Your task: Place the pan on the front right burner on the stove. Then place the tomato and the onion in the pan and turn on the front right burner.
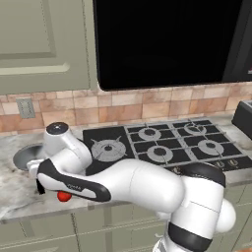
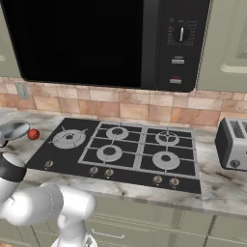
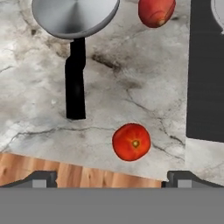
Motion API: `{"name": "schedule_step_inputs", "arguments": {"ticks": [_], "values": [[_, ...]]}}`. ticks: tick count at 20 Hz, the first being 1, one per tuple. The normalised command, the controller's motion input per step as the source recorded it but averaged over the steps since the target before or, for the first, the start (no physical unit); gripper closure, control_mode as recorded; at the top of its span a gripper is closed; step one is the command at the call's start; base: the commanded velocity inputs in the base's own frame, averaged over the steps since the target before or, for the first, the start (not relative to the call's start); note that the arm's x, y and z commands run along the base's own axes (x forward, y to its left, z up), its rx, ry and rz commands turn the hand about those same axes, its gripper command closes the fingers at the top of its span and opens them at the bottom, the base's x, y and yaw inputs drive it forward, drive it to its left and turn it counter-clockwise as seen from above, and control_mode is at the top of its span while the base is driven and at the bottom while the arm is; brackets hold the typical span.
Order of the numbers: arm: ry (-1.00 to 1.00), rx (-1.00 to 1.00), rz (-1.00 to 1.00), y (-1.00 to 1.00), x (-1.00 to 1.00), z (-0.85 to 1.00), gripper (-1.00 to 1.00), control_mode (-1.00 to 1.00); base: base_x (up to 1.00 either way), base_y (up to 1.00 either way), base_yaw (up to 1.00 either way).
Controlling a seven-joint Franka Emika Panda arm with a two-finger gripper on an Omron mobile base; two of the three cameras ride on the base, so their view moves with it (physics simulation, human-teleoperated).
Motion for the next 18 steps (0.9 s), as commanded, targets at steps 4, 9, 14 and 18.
{"name": "schedule_step_inputs", "arguments": {"ticks": [4, 9, 14, 18], "values": [[0.0, 0.0, 0.0, 0.11, 0.04, -0.03, -1.0, -1.0, 0.0, 0.0, 0.0], [0.0, 0.0, 0.0, 0.0, 0.2, -0.09, -1.0, -1.0, 0.0, 0.0, 0.0], [0.0, 0.0, 0.0, 0.0, 0.26, -0.14, -1.0, -1.0, 0.0, 0.0, 0.0], [0.0, 0.0, 0.0, 0.08, 0.13, -0.13, -1.0, -1.0, 0.0, 0.0, 0.0]]}}
